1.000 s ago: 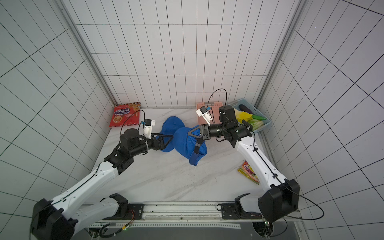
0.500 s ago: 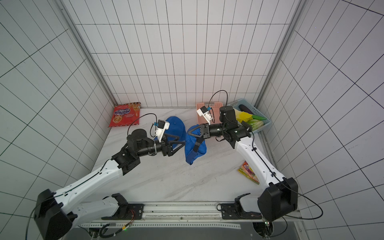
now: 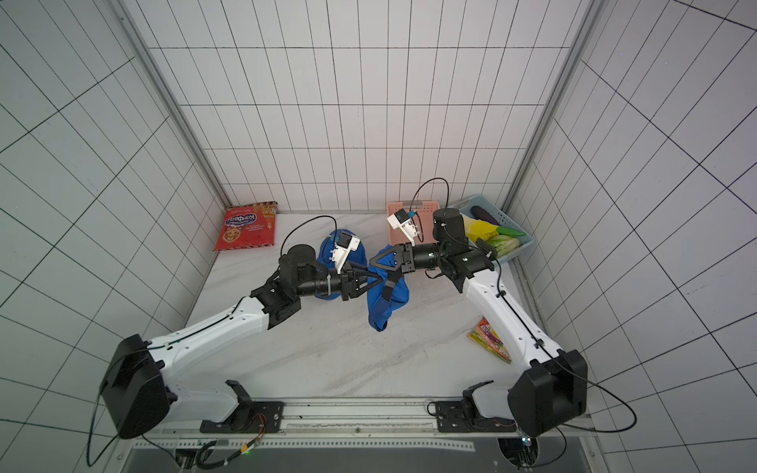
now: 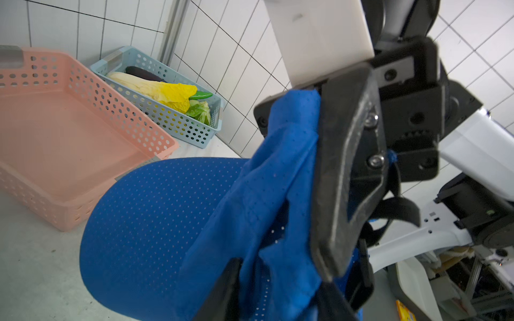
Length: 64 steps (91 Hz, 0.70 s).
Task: Turn the baseball cap inside out
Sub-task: Turn over the baseball cap.
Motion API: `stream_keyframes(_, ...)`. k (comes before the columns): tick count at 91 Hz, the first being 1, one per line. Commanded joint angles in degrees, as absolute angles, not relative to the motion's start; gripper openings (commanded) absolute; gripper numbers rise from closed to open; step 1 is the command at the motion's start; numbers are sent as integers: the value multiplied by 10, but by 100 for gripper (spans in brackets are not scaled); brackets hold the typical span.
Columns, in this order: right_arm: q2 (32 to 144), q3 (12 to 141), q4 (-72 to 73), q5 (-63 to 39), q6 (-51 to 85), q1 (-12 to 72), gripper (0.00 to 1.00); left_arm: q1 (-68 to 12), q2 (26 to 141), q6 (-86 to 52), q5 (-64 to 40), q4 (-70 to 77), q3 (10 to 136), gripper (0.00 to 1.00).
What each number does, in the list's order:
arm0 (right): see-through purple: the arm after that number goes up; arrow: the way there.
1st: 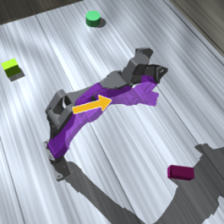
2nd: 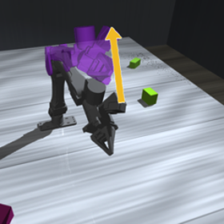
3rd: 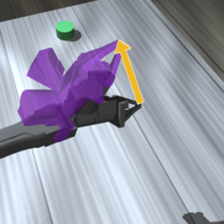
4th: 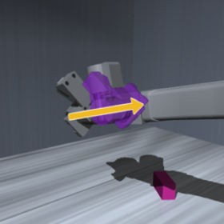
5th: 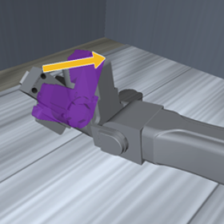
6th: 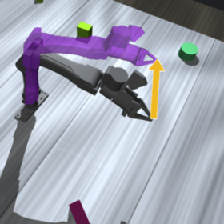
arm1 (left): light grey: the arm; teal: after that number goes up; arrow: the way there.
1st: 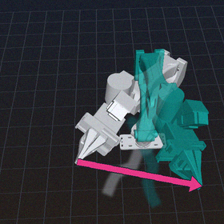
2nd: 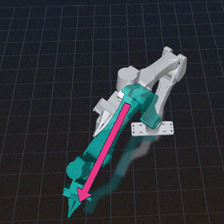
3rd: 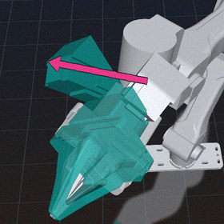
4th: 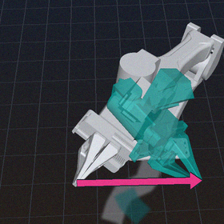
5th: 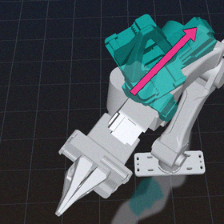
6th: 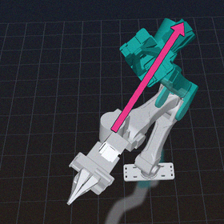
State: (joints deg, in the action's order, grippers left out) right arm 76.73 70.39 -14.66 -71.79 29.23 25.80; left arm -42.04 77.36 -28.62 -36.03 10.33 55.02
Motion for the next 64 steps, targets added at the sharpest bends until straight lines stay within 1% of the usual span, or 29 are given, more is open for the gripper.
stream_keyframes(1,774,714,-131,-719,281,245,3,-428,774,-312,-363,159,553,8)
stream_keyframes(3,776,715,-131,-715,281,241,8,-428,771,-318,-353,169,546,0)
stream_keyframes(4,776,716,-131,-713,281,238,12,-428,770,-320,-347,173,543,0)
stream_keyframes(9,775,721,-134,-702,277,223,29,-427,760,-326,-313,186,529,0)
stream_keyframes(17,761,741,-177,-669,234,187,52,-427,738,-334,-238,173,513,0)
stream_keyframes(21,752,760,-226,-633,195,170,61,-427,724,-342,-190,157,506,0)
stream_keyframes(25,744,778,-271,-594,166,154,75,-427,714,-353,-147,143,501,0)
stream_keyframes(28,736,788,-298,-554,151,146,81,-427,706,-356,-124,138,496,0)
stream_keyframes(29,734,788,-304,-524,146,144,82,-427,704,-357,-116,137,495,0)
stream_keyframes(36,711,799,-332,-437,123,139,87,-427,690,-375,-63,130,488,0)
stream_keyframes(43,687,791,-330,-368,130,139,88,-427,685,-386,-32,129,484,0)
stream_keyframes(51,662,771,-323,-318,158,147,88,-427,688,-398,-12,131,483,0)
stream_keyframes(57,644,753,-318,-270,194,167,88,-427,693,-406,-7,142,482,0)
stream_keyframes(64,628,734,-313,-210,247,208,88,-428,699,-417,-2,150,482,0)
